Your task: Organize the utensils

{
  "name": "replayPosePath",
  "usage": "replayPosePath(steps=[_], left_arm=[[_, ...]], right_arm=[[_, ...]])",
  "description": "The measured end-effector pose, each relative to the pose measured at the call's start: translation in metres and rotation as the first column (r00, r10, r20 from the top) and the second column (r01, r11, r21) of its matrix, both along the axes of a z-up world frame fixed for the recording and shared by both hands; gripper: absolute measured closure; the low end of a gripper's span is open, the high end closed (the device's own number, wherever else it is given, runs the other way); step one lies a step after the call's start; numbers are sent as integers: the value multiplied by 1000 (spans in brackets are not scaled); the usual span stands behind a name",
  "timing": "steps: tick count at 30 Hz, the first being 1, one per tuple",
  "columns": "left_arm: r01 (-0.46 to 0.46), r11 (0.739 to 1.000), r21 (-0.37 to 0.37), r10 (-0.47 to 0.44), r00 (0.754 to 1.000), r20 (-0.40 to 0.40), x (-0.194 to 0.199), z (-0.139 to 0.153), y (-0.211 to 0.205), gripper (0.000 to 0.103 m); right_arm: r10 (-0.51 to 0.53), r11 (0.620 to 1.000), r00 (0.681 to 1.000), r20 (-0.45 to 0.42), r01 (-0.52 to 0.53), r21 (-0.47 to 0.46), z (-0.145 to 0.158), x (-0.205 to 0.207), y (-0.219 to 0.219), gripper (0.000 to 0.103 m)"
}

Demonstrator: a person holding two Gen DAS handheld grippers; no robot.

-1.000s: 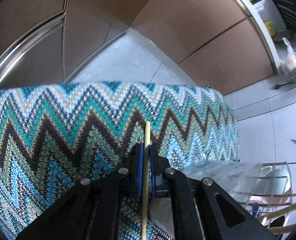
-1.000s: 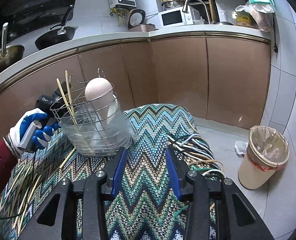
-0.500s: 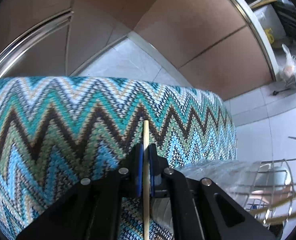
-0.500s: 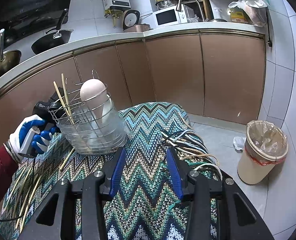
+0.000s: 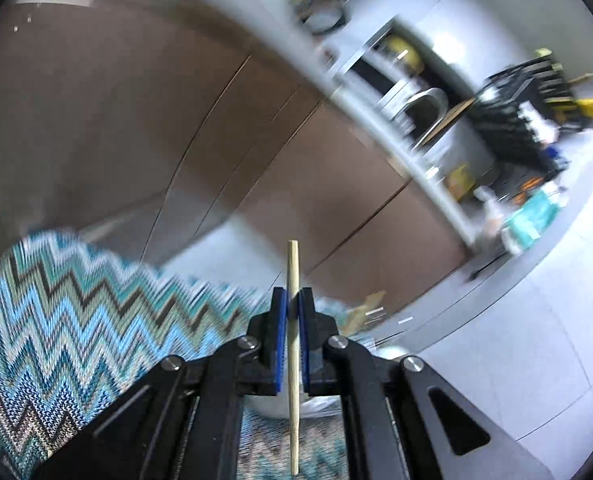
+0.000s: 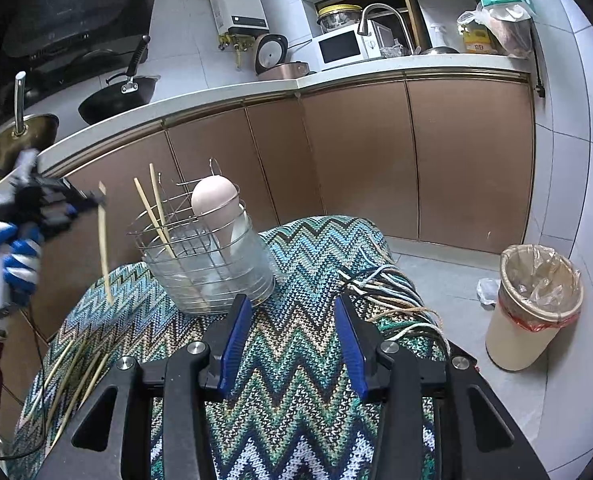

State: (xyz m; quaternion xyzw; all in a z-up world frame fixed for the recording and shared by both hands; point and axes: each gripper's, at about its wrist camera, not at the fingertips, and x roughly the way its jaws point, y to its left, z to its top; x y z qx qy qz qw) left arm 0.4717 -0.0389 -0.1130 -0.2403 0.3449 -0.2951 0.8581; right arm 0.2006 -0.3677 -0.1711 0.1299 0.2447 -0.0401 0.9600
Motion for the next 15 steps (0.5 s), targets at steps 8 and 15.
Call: replayPosePath(steps=[8,15], left_arm=[[-128,992,-15,127,949,289,-52,80,-29,98],[-323,943,85,252,854,455,-74,66,-98,98]], right_arm=[[0,1000,999,34,-1,21,3,-11,-7,61],[-10,999,999,50,8,45,3,-19,-19,60]])
